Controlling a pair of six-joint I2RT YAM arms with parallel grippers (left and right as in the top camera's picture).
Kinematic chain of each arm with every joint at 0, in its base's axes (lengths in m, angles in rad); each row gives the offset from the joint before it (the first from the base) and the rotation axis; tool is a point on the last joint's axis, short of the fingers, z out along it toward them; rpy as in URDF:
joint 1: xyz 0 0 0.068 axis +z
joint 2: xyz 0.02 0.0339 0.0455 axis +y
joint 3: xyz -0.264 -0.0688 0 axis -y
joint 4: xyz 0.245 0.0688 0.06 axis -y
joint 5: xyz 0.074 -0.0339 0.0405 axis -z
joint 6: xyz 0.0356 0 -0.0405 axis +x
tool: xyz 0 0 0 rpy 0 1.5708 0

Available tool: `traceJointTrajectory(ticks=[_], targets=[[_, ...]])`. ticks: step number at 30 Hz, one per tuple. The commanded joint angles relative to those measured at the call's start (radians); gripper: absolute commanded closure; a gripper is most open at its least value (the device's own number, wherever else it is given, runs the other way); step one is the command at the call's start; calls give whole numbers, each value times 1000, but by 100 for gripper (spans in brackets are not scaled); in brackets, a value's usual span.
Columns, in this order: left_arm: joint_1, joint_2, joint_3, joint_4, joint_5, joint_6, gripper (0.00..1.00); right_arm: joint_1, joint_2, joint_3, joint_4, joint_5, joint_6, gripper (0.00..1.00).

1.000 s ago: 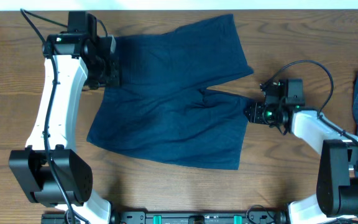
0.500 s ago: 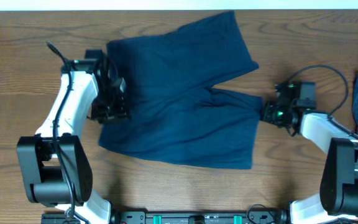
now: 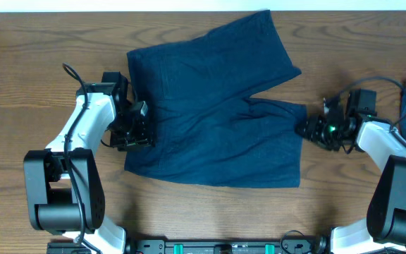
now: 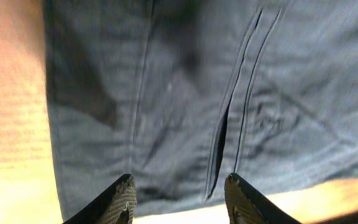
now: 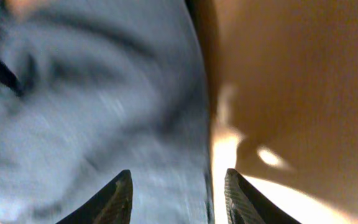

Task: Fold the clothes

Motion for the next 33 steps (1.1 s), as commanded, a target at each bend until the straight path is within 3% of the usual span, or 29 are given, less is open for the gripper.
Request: traceJointTrajectory(ticks=[1,6,9,13,16,19,20,23,24,33], targets=[[3,4,-11,37,10,7,51,2,-19,6,-85,27,-44,56],[3,4,-73,117,11,6,51,56,-19,-50,-159,29,-53,61],[3,4,-118,155,4,6,51,85,-19,-84,-140,62,-44,85],[4,4,-131,160,-75,6,51,70,-19,-81,-148,309,101,99],[10,4,-130,161,-98,4,51,36,-19,-47,-173,372,132,99],[18,4,-130,161,-99,2,52,8,-19,7,-227,357,93,96],[19,4,-130,161,-98,1,52,2,-19,23,-244,327,63,90],[19,4,-130,157,-94,1,52,-2,-19,49,-312,204,3,57],[19,4,-130,154,-91,-1,52,-2,-19,49,-333,190,-2,54],[19,4,-130,71,-91,-6,52,-2,-19,23,-570,287,-24,52]])
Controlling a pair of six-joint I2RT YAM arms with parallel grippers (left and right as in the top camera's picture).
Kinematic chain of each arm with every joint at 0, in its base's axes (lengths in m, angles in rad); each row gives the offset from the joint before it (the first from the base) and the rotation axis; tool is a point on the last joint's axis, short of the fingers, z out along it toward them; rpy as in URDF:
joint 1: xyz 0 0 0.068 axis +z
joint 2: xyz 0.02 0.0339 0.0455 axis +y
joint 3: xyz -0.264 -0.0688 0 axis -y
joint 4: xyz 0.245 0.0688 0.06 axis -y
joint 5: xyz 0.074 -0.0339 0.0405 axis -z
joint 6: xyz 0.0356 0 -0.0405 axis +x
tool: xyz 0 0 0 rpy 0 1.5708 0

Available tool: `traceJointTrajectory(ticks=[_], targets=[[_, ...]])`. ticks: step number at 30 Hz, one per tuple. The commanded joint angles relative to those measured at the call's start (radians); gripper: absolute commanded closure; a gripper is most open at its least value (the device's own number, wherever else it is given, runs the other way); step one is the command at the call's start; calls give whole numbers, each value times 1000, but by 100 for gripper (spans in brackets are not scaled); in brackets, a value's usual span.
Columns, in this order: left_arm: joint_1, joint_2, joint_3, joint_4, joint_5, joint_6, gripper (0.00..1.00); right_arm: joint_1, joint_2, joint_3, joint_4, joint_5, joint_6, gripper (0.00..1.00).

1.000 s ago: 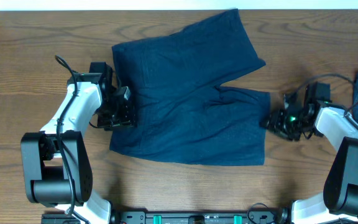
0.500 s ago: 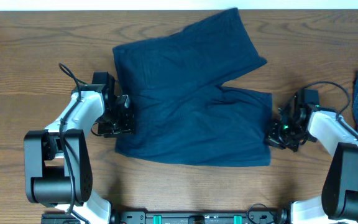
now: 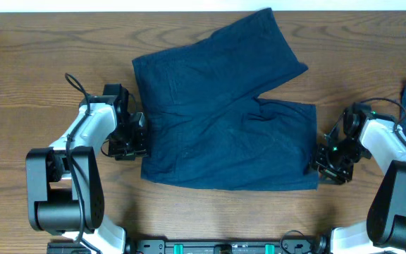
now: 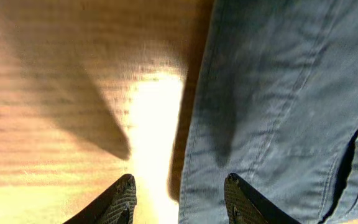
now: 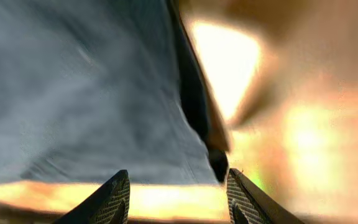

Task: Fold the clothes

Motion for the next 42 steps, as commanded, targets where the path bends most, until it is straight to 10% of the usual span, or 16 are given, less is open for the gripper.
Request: traceJointTrajectory(ticks=[1,8,21,42], targets=[[5,4,0,-19,-8,-9,52,-2,6,-26,-23,38,-20,55],[5,3,13,-39,24,-12,52,-2,6,-97,136,33,51,99],[5,-46,31,-256,74,-39,51,-2,6,-86,179,-72,-21,99],[6,-46,-200,-5,112,-132,50,-2,6,-86,181,-82,-21,99]])
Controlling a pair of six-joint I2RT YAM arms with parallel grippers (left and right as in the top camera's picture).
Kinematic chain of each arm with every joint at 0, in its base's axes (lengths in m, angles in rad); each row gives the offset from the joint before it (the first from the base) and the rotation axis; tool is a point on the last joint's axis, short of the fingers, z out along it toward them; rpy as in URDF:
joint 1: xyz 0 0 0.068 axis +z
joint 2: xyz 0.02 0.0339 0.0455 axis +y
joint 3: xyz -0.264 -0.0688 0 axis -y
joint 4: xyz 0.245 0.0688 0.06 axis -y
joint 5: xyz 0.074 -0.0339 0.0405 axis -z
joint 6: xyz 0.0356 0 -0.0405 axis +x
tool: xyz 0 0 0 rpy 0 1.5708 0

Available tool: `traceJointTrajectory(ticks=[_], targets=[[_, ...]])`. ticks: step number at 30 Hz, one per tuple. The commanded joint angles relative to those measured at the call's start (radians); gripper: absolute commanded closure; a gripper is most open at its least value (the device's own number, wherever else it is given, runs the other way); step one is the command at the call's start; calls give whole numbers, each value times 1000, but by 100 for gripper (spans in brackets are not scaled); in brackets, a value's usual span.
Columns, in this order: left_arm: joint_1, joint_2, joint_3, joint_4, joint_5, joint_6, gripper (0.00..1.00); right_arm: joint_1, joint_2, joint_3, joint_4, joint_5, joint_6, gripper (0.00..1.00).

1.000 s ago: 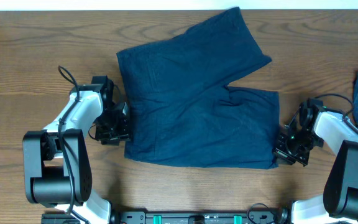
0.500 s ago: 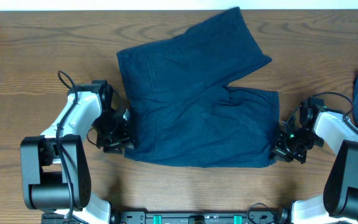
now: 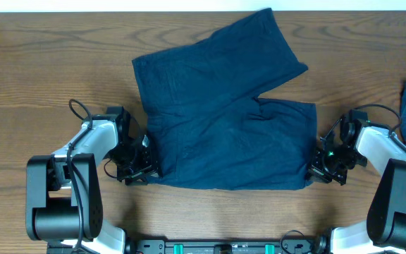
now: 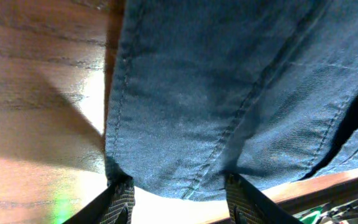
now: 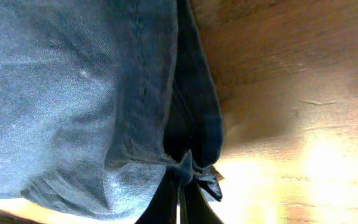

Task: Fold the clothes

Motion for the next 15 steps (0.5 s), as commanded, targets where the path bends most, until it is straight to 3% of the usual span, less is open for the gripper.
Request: traceJointTrajectory(ticks=[1,9,15], targets=[[2,4,-13,-21,-119,1,50,-2,3,7,5,-17,-15,99],[6,3,-13,-57,-168,-30,44,-2,3,7,14,-17,-14,99],[6,3,-33,53,-66,-124,42,-2,3,7,20,-17,-14,99]])
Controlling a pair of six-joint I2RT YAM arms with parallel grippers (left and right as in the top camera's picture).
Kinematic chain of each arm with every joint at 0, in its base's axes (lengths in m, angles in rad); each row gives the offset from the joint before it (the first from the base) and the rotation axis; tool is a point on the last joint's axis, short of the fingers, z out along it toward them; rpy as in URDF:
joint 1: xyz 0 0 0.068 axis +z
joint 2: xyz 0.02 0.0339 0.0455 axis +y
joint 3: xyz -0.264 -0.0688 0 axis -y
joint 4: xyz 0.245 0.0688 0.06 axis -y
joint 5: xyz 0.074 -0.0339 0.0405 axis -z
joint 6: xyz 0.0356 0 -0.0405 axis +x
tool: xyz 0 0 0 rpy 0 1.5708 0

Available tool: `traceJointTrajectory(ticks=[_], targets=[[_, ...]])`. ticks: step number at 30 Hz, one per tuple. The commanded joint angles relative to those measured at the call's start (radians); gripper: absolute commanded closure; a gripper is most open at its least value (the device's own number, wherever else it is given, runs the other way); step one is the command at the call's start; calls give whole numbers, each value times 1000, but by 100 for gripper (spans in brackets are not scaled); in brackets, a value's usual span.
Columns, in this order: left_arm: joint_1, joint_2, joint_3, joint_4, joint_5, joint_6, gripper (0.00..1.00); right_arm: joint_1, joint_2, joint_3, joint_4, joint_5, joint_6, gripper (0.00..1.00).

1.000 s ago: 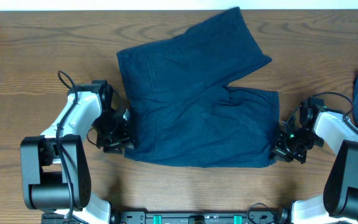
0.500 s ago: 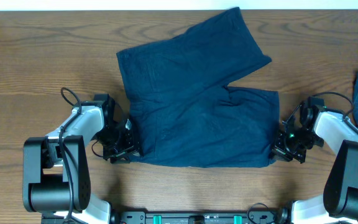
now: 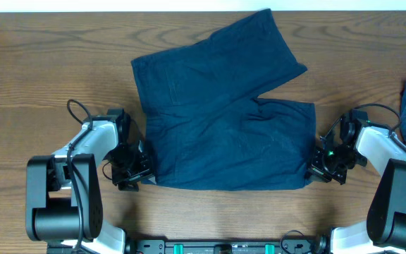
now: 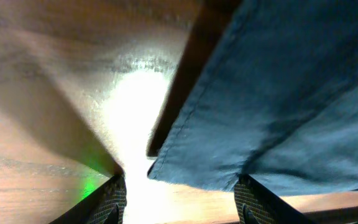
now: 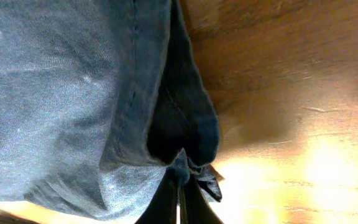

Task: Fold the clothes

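Dark blue shorts (image 3: pixel 224 134) lie spread flat on the wooden table (image 3: pixel 41 77), one leg angled to the far right. My left gripper (image 3: pixel 135 174) sits at the near-left corner of the shorts. In the left wrist view it (image 4: pixel 182 202) is open, and the cloth's corner (image 4: pixel 173 168) reaches just ahead of the gap. My right gripper (image 3: pixel 314 172) is at the near-right hem corner. Its fingers (image 5: pixel 179 199) are shut on a pinch of that hem (image 5: pixel 185 158).
Another blue garment lies at the table's right edge, beyond the right arm. A black cable (image 3: pixel 75 113) loops off the left arm. The arms' base rail (image 3: pixel 224 247) runs along the near edge.
My left gripper, still open, has drawn back a little to the left. The shorts' corner, which filled the gap between its fingers, now only reaches its front. The right gripper stays shut on the hem.
Both grippers were open, the left at the middle of the shorts' left edge and the right at the right leg's hem. Then the shorts lay slightly further right, the right gripper at the near-right corner. Then the left reached the near-left corner and the right was shut on the hem.
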Motion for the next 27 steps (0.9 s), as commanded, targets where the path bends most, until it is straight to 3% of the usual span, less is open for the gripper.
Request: traceJointTrajectory(ticks=[1,3,7,9,18,27], targets=[[5,6,-36,103,60,-82,43,-2,3,7,6,-11,-15,99],[5,6,-57,126,69,-118,51,-2,3,7,13,-11,-15,99],[5,6,-84,143,68,-127,80,-2,3,7,21,-11,-15,99],[5,6,-84,142,66,-127,86,-2,3,7,25,-11,-15,99],[45,-48,-56,42,27,-49,93,-7,2,72,-17,0,-26,99],[132,-340,1,-111,2,5,94,-72,-89,269,-146,0,-21,99]])
